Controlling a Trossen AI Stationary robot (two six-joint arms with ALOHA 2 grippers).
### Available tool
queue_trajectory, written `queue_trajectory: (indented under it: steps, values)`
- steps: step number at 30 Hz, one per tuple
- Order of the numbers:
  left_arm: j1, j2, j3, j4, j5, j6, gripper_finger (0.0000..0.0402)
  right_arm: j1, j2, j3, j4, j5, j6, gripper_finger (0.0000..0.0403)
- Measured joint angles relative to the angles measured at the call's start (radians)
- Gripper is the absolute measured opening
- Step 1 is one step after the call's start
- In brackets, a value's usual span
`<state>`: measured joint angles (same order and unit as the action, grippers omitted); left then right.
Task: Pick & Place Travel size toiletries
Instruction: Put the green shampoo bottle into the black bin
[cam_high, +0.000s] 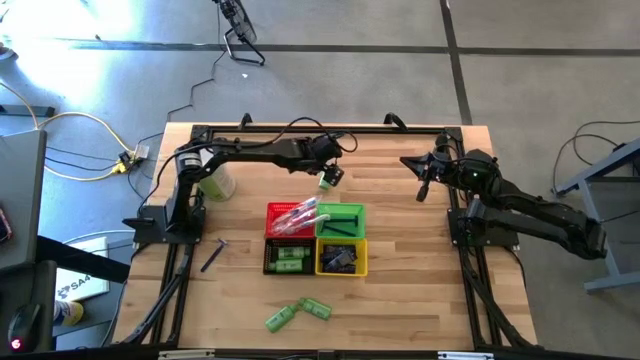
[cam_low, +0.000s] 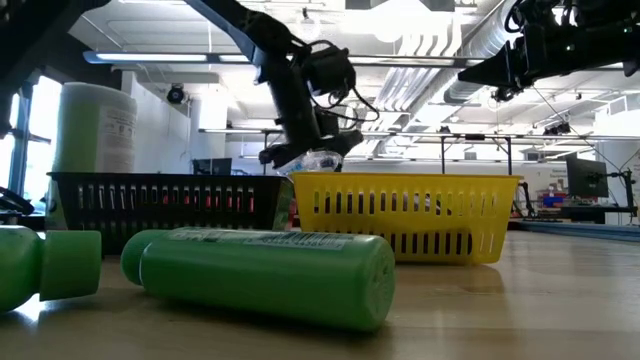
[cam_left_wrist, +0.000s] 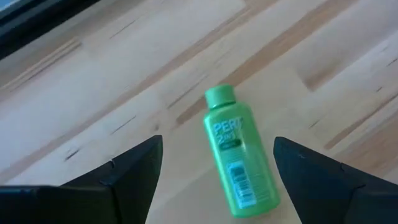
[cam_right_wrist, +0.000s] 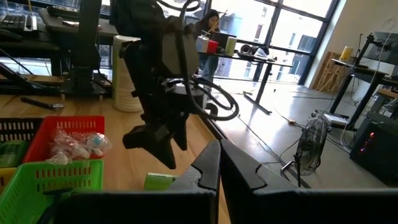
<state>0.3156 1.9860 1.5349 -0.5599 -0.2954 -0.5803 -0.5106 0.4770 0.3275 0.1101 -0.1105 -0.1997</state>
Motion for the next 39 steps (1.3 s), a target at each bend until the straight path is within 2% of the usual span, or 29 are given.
queue_trajectory:
  steps: [13, 39]
  values:
    - [-0.001, 0.07, 0.002, 0.044, 0.08, -0.003, 0.0301, 0.0, 0.0, 0.0, 0.0, 0.0, -0.003, 0.0003]
    - [-0.001, 0.145, 0.003, 0.1, 0.124, 0.0, 0.0301, 0.0, 0.0, 0.0, -0.001, 0.0, -0.008, 0.0003]
